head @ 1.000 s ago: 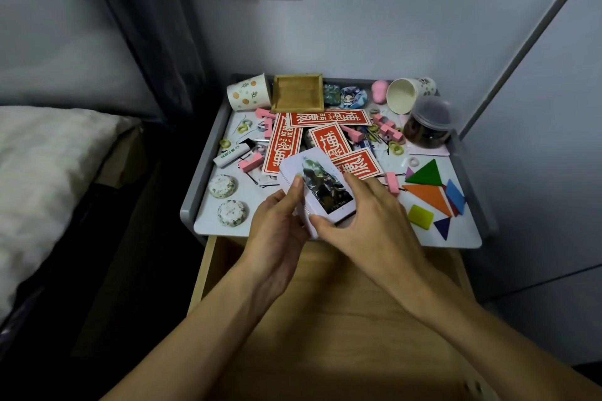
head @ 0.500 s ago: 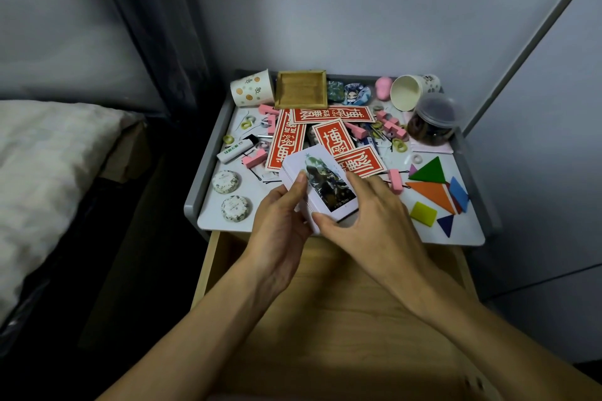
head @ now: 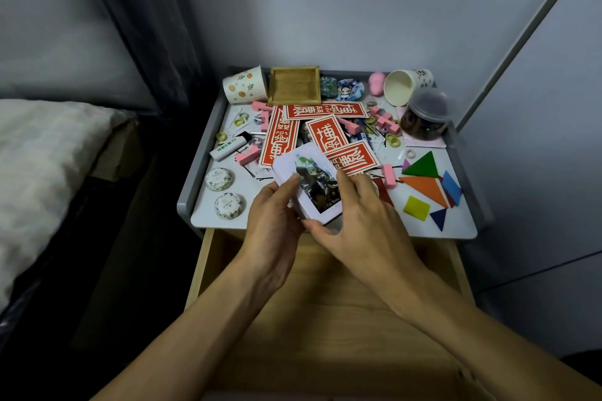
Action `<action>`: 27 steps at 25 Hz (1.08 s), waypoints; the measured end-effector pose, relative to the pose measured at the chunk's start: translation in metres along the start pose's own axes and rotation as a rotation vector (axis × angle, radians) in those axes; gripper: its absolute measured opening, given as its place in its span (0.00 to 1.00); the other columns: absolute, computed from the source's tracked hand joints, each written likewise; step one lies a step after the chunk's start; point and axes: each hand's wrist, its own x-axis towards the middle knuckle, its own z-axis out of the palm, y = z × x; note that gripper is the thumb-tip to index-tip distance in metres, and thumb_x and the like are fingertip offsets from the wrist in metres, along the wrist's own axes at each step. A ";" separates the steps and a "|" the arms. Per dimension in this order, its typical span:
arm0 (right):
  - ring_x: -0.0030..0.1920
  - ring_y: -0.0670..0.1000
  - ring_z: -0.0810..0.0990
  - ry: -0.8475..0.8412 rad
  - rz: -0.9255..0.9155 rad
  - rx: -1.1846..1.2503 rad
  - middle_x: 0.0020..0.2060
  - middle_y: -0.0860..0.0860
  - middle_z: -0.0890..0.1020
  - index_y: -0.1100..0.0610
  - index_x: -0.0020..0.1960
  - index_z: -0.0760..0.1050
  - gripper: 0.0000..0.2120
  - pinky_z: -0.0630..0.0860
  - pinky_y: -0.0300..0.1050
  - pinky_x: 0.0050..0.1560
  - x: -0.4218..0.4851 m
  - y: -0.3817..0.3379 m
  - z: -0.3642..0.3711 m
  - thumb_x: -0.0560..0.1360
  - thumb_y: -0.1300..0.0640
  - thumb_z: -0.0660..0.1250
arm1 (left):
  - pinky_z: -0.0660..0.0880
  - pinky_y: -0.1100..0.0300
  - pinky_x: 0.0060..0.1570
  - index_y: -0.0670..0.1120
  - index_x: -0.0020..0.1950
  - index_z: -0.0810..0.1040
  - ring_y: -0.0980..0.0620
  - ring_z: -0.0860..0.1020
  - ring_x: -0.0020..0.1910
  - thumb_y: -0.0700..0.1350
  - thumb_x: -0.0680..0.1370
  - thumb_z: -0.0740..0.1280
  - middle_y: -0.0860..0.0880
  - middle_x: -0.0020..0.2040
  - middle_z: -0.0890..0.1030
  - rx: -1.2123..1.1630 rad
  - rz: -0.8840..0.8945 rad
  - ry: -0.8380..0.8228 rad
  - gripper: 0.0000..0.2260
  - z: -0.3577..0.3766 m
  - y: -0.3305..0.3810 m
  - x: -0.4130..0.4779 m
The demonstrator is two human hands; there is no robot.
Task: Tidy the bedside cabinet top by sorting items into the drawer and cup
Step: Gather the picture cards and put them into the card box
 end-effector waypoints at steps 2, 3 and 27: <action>0.63 0.51 0.73 -0.016 0.005 0.022 0.66 0.51 0.68 0.56 0.77 0.56 0.43 0.74 0.43 0.57 -0.001 0.000 0.001 0.72 0.32 0.61 | 0.80 0.41 0.53 0.37 0.65 0.75 0.41 0.83 0.55 0.43 0.81 0.63 0.39 0.57 0.83 0.012 -0.004 0.008 0.15 0.000 -0.001 0.000; 0.64 0.50 0.72 -0.029 0.005 0.047 0.67 0.51 0.68 0.56 0.77 0.57 0.43 0.74 0.43 0.58 0.000 0.001 0.001 0.72 0.32 0.62 | 0.80 0.41 0.54 0.37 0.65 0.75 0.41 0.83 0.55 0.43 0.81 0.63 0.40 0.57 0.83 0.019 0.001 0.007 0.15 0.000 -0.001 0.000; 0.43 0.57 0.86 -0.376 0.366 1.282 0.48 0.53 0.86 0.54 0.62 0.75 0.14 0.83 0.46 0.41 -0.009 -0.001 -0.004 0.80 0.48 0.62 | 0.76 0.64 0.23 0.44 0.40 0.78 0.54 0.82 0.29 0.65 0.78 0.59 0.47 0.36 0.84 1.019 0.320 0.200 0.25 -0.035 0.025 0.008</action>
